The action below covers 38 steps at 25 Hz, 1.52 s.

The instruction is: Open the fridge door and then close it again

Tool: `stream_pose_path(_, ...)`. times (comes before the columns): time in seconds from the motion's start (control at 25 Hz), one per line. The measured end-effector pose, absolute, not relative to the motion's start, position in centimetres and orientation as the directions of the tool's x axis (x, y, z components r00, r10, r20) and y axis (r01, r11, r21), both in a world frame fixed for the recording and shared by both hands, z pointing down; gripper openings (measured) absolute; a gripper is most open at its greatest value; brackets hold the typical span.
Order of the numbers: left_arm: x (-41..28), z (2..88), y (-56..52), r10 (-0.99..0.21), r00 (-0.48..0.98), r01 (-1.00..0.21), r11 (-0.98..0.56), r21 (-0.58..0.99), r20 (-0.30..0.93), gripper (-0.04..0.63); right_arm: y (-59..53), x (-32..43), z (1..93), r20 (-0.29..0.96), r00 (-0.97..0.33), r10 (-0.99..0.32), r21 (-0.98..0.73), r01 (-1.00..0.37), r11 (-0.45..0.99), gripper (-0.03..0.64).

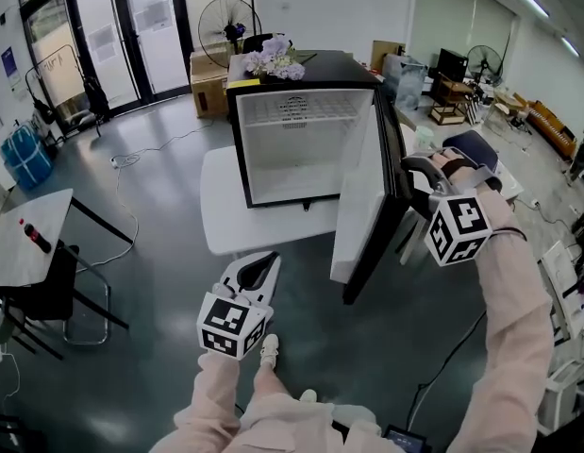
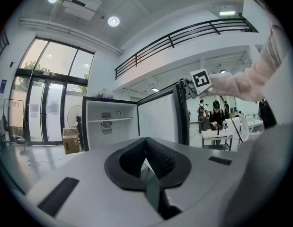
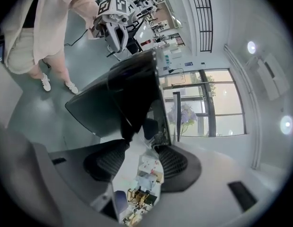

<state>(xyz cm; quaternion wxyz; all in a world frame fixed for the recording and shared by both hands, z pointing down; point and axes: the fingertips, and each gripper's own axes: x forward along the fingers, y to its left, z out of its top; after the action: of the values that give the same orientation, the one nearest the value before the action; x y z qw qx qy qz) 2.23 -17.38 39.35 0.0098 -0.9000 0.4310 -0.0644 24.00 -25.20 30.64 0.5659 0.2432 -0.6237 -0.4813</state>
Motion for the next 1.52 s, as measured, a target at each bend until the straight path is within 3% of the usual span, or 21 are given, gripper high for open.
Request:
stream_pose_path(0.88,3.9,39.6,-17.0,-0.773,0.623,-0.77,-0.633,-0.077,0.118,0.011,-25.1,34.0,30.9,0.481,-0.129,-0.867,0.853,0.295,0.43,0.224)
stream_pose_path(1.52,3.8,39.8,-16.7,-0.769,0.627,-0.766,-0.638,-0.083,0.122,0.011,-25.2,34.3,30.9,0.48,-0.126,-0.868,0.855,0.291,0.43,0.225)
